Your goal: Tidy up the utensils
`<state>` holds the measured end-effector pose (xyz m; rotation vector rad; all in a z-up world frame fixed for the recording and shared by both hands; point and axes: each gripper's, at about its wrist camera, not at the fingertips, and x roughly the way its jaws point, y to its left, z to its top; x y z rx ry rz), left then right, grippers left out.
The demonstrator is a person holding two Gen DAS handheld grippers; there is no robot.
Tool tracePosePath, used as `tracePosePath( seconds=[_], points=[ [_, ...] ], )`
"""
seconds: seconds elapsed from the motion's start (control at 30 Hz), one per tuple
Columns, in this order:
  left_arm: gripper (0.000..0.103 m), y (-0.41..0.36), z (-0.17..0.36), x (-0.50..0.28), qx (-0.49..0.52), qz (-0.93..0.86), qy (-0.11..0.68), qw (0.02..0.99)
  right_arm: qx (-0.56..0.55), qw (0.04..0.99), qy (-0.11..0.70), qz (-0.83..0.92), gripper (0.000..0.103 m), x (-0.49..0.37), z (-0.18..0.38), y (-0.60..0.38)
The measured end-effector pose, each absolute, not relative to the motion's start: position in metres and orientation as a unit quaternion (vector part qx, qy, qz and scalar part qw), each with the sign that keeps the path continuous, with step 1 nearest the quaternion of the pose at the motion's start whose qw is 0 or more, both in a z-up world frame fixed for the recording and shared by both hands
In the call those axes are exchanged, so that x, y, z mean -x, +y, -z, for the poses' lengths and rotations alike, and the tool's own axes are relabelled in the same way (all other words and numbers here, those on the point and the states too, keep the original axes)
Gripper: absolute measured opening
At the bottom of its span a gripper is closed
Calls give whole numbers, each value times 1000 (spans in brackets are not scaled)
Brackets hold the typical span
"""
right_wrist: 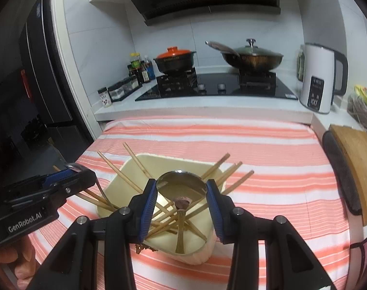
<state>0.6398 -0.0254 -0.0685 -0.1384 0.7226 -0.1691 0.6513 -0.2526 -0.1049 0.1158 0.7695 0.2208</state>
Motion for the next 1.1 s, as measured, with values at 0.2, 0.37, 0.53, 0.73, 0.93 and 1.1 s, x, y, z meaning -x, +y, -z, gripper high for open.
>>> tracePosePath(
  seconds=[0.2, 0.37, 0.53, 0.73, 0.93, 1.1],
  points=[
    [72, -12, 57, -610, 78, 85, 326, 938, -68, 926, 356, -106, 48, -636, 93, -260],
    [102, -3, 36, -549, 45, 58, 279, 958, -36, 947, 304, -99, 66, -582, 54, -265],
    [103, -6, 34, -484, 16, 43, 279, 959, -2, 960, 270, -78, 81, -513, 31, -262],
    [103, -17, 46, -419, 8, 10, 298, 955, 11, 960, 269, -80, 92, -434, 31, -247],
    [103, -14, 36, -377, 9, -25, 297, 955, 20, 959, 272, -74, 103, -369, 28, -237],
    [103, -12, 28, -349, 4, -50, 291, 955, 19, 959, 272, -78, 103, -337, 17, -232]
  ],
)
